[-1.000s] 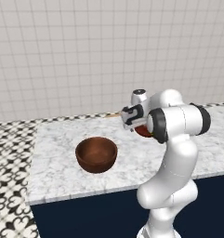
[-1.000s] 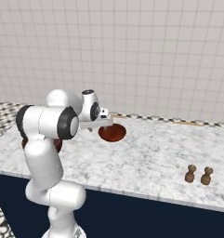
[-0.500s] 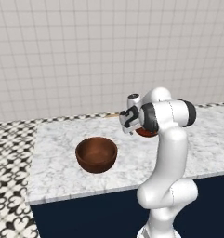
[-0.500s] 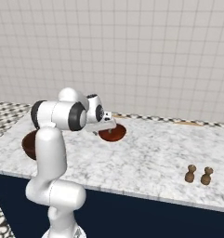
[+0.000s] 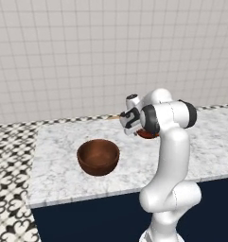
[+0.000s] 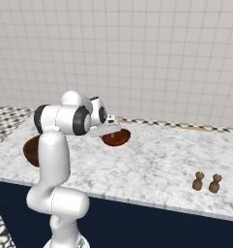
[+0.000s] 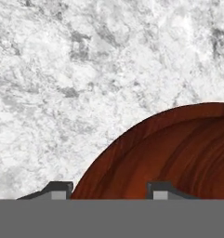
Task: Pick up the bowls on the counter and stack them on top of one another in the open cabinet. Place the smaller bowl on top of the larger bowl.
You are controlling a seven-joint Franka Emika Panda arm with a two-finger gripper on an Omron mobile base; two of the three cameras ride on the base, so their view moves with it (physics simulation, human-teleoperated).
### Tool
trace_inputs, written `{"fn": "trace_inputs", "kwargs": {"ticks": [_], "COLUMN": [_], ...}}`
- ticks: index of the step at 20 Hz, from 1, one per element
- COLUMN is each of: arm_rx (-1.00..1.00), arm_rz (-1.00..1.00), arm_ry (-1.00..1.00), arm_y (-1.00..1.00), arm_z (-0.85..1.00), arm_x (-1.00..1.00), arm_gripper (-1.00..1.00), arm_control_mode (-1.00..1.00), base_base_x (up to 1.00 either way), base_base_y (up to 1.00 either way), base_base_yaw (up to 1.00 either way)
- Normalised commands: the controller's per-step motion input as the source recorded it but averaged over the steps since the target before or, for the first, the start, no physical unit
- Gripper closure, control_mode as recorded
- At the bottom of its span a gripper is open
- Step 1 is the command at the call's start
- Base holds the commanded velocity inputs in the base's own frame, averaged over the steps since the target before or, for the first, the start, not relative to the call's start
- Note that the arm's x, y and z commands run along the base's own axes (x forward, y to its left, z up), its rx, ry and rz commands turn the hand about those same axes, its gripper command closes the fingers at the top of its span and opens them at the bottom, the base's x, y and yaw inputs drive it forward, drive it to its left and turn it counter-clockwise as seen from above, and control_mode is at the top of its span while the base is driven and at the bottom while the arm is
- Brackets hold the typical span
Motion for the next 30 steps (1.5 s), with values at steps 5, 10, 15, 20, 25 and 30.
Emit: {"fn": "trace_inputs", "kwargs": {"ticks": [5, 10, 15, 20, 25, 30], "arm_rx": [0.0, 0.07, 0.02, 0.0, 0.0, -0.01], "arm_rz": [0.0, 0.0, 0.01, 0.05, 0.09, 0.11], "arm_ry": [0.0, -0.01, -0.06, -0.01, -0.01, 0.0], "arm_y": [-0.11, -0.01, 0.41, 0.78, 0.99, 0.99], "arm_z": [0.0, 0.28, 0.64, 0.73, 0.86, 0.93], "arm_x": [0.02, -0.15, -0.35, -0.5, -0.57, -0.71], "arm_gripper": [1.0, 1.0, 1.0, 1.0, 1.0, 1.0], "arm_control_mode": [-1.0, -1.0, -1.0, -1.0, -1.0, -1.0], "base_base_x": [0.0, 0.0, 0.0, 0.0, 0.0, 0.0], "base_base_y": [0.0, 0.0, 0.0, 0.0, 0.0, 0.0], "base_base_yaw": [0.0, 0.0, 0.0, 0.0, 0.0, 0.0]}}
